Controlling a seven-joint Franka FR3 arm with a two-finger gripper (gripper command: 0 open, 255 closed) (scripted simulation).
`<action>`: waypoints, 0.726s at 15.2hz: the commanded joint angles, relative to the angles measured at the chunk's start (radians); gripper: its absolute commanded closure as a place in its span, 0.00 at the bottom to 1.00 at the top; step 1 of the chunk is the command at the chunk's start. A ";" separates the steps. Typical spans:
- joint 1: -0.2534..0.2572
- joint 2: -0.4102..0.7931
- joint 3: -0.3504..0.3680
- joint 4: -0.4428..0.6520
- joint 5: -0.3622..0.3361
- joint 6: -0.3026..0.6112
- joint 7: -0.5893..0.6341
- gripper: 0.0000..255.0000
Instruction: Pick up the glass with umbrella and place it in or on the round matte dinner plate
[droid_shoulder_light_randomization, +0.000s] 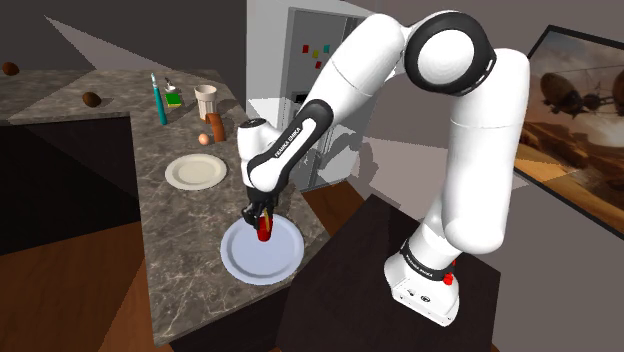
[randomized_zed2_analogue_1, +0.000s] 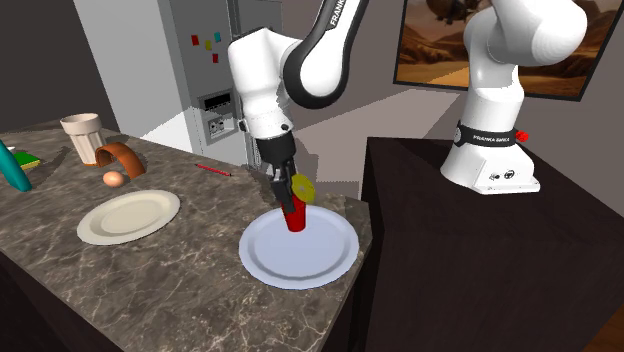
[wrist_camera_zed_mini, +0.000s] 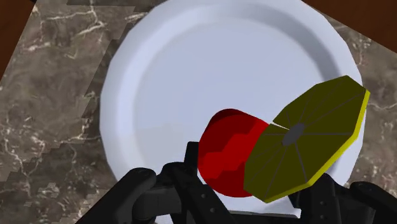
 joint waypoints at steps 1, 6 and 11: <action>0.003 0.028 -0.003 0.007 -0.004 0.021 0.002 1.00; 0.009 0.099 -0.012 0.025 -0.014 0.075 0.005 1.00; 0.009 0.099 -0.012 0.025 -0.014 0.075 0.005 1.00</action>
